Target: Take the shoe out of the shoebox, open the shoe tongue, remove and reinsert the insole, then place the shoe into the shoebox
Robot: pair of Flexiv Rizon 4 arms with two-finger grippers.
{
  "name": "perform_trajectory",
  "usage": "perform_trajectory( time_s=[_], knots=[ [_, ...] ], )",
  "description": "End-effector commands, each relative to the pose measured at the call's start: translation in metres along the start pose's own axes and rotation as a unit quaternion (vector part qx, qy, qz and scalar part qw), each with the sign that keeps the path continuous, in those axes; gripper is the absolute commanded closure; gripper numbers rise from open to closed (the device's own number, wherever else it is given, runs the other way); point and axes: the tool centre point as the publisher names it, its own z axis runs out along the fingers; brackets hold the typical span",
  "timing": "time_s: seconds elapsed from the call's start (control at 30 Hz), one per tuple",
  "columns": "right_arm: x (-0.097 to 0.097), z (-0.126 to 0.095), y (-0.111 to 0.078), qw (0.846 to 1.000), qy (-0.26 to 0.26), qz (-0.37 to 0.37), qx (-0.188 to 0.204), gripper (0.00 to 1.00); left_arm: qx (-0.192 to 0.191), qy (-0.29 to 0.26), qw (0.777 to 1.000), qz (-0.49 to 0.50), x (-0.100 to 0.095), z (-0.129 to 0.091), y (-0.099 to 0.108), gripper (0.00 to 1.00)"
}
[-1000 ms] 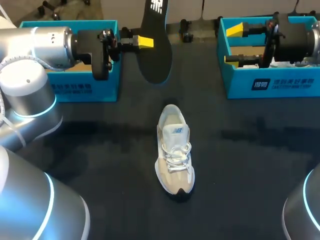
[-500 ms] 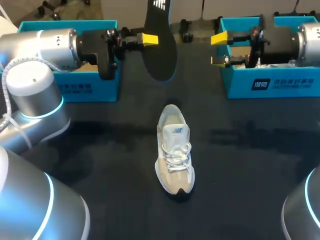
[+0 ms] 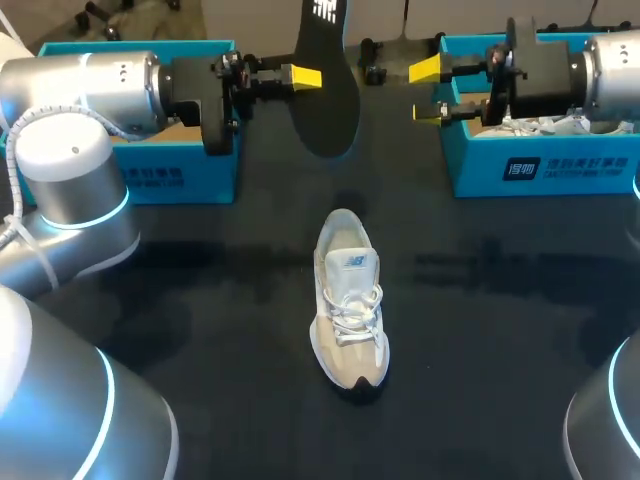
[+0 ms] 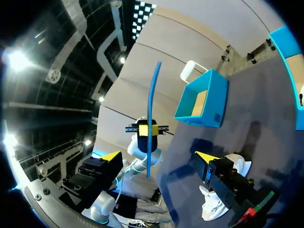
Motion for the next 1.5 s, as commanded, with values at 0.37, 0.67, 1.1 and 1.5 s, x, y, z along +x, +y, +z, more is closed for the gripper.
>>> perform_trajectory(
  time_s=[0.37,0.67,1.1,1.5],
  knots=[
    [-0.026,0.047,0.0,0.999,0.032,-0.005,0.006,0.0,-0.004,0.006,1.0,-0.012,0.004,0.013,-0.005,1.0],
    [-0.022,0.057,0.004,0.999,0.03,-0.005,0.015,0.0,-0.017,0.019,1.0,-0.018,0.012,0.016,-0.005,1.0],
    [-0.016,0.075,0.009,0.999,0.042,-0.009,0.027,0.33,-0.027,0.02,0.999,-0.017,0.017,0.025,-0.001,1.0],
    [-0.015,0.081,0.009,0.998,0.049,-0.005,0.035,0.55,-0.03,0.013,0.999,-0.018,0.016,0.033,0.002,1.0]
  ],
)
